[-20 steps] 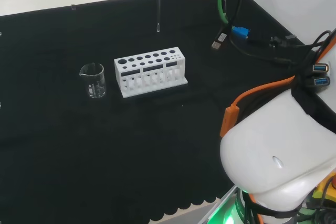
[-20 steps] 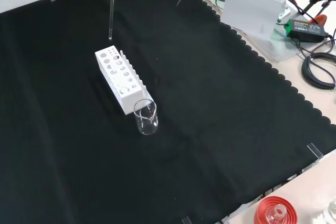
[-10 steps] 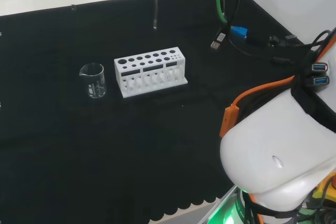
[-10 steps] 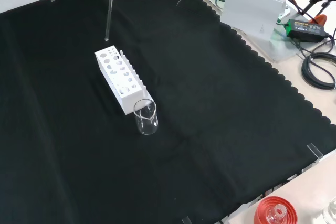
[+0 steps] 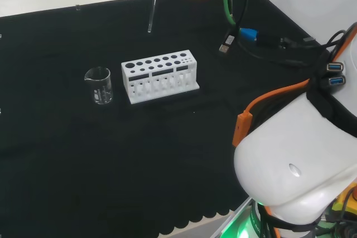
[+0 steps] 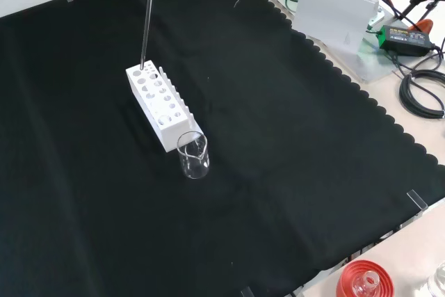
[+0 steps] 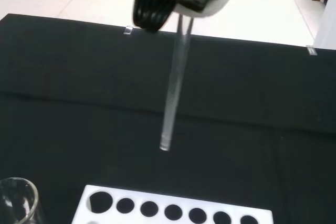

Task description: Stir in the beaker to the left of the white test tube rack with the glass rod.

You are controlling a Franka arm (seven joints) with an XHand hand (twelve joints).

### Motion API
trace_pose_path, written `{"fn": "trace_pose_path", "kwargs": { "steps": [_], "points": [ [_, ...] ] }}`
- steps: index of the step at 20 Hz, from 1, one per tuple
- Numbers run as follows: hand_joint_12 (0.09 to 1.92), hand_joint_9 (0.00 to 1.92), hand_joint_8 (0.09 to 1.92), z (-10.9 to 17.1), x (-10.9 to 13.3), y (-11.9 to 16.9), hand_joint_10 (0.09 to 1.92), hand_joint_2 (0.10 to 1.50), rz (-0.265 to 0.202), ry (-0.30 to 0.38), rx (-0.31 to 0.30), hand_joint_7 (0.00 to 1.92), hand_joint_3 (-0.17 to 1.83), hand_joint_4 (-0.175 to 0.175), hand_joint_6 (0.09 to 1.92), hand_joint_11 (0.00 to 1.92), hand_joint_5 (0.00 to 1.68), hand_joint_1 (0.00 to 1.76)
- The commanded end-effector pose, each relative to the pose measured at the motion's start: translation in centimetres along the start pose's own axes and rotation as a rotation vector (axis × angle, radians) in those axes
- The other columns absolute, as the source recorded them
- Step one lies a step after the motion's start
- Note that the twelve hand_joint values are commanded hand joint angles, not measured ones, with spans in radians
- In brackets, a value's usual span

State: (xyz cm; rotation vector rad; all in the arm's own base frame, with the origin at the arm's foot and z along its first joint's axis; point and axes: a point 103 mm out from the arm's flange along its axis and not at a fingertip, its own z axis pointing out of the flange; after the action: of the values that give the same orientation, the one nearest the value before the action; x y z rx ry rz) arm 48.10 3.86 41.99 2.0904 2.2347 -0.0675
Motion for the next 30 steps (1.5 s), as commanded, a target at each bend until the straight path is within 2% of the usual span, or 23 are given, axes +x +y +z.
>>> {"fn": "trace_pose_path", "kwargs": {
  "steps": [1, 13, 19, 30],
  "points": [
    [0.77, 1.71, 0.8, -0.3, 1.7, 0.5, 0.58, 0.73, -0.031, -0.001, -0.005, 1.48, 0.76, -0.175, 1.12, 1.58, 1.03, 1.18],
    [0.77, 1.71, 0.79, -1.7, 6.6, 0.7, 0.57, 0.73, -0.149, 0.003, -0.031, 1.49, 0.76, -0.175, 1.12, 1.58, 1.03, 1.18],
    [0.77, 1.72, 0.79, -1.8, 9.1, 0.4, 0.57, 0.73, -0.21, -0.008, -0.025, 1.49, 0.76, -0.175, 1.12, 1.58, 1.03, 1.18],
    [0.77, 1.72, 0.78, -0.7, 11.9, 0.0, 0.56, 0.73, -0.272, -0.01, 0.004, 1.49, 0.76, -0.175, 1.11, 1.58, 1.04, 1.18]
  ]
}}
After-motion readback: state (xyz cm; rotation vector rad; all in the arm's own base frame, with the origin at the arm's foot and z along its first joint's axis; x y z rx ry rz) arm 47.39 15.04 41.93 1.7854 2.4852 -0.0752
